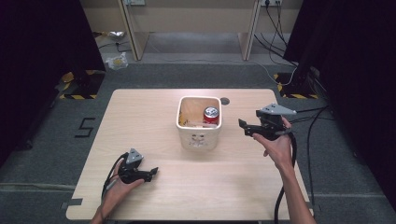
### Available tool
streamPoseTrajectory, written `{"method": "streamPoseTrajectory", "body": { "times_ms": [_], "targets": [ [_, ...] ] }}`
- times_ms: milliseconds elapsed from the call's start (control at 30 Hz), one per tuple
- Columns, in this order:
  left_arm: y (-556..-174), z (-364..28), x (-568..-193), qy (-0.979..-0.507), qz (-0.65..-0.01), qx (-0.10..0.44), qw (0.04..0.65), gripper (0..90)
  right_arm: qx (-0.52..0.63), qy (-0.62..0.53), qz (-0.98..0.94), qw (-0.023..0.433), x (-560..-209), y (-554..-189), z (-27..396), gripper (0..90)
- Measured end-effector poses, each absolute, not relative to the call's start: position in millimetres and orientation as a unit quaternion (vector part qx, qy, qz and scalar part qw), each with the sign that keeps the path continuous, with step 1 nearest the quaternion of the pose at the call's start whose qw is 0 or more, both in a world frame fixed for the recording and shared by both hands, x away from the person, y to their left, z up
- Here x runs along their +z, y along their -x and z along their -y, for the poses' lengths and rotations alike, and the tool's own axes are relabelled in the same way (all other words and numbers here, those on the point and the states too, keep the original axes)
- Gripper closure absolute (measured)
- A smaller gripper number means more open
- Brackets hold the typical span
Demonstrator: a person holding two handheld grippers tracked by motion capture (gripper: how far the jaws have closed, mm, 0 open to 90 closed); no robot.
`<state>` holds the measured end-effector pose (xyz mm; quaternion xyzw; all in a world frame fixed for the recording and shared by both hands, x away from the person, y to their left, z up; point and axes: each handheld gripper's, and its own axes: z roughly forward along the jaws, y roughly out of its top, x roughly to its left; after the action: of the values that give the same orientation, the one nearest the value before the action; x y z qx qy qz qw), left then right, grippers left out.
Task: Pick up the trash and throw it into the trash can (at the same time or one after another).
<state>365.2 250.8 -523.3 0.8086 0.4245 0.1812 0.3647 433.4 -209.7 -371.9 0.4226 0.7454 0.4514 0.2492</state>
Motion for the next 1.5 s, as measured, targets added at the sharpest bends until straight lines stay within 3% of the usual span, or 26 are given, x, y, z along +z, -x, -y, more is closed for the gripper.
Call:
{"method": "streamPoseTrajectory", "body": {
  "times_ms": [1500],
  "targets": [
    [-365.2,-250.6,-523.3,-0.808,-0.425,0.181,0.365,14.6,0.424,-0.45,-0.747,0.245,-433.4,-394.8,235.5,20.0]
  ]
}}
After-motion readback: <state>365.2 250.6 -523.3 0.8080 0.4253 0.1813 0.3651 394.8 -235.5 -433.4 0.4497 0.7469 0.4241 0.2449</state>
